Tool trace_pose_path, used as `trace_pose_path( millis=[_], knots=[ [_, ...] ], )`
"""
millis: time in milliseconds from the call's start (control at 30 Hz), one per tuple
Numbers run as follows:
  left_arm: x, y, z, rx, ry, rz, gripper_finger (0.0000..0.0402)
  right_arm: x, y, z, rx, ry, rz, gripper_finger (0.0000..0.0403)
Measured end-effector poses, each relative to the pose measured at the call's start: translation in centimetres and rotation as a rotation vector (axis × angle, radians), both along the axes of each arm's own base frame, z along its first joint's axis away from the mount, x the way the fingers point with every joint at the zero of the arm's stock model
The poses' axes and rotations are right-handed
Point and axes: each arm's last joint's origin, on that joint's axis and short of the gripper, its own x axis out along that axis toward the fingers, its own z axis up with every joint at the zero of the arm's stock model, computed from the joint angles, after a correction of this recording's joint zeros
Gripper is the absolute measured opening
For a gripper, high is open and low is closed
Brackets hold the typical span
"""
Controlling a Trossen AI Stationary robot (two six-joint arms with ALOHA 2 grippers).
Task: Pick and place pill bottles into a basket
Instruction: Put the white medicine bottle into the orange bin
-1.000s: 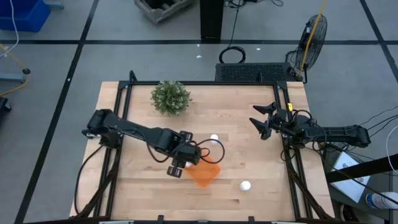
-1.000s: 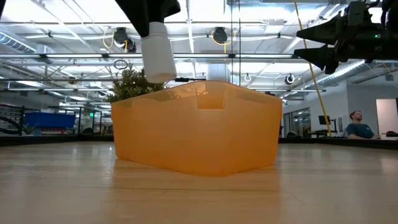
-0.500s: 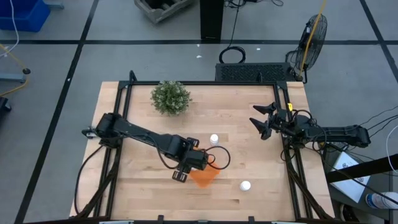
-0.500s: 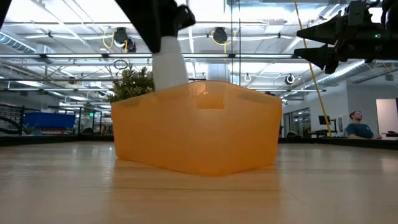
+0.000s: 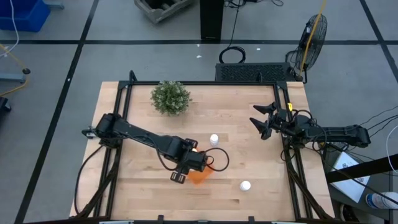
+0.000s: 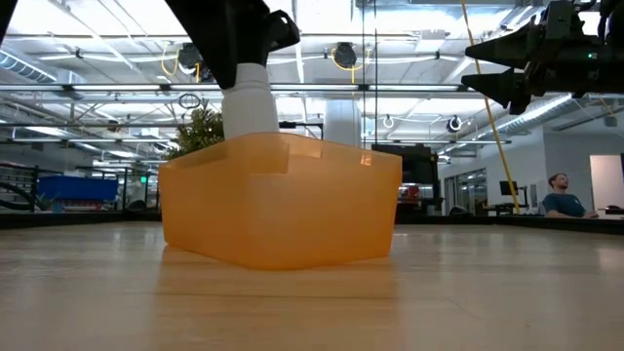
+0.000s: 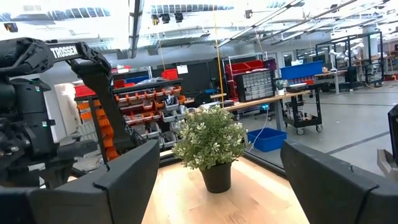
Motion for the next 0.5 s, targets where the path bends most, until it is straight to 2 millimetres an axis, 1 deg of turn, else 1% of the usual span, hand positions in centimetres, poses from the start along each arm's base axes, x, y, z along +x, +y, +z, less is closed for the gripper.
trace_pose_path(
  millis=[167, 300, 400, 500],
  knots=[
    [0.7, 0.1, -0.1, -0.009, -0.051, -0.030, 0.0158, 0.0, 0.0, 0.0, 0.000, 0.000, 0.000, 0.0325],
    [1.4, 0.8, 0.0, -0.021, -0.098, -0.028, 0.0158, 0.0, 0.0, 0.1, 0.000, -0.006, 0.000, 0.0325],
    [1.6, 1.3, 0.0, -0.029, -0.102, -0.022, 0.0158, 0.0, 0.0, 0.1, -0.001, -0.008, 0.000, 0.0325],
    [2.0, 1.6, -0.8, -0.019, -0.074, -0.023, 0.0158, 0.0, 0.0, 0.1, -0.001, -0.008, 0.000, 0.0325]
  ],
)
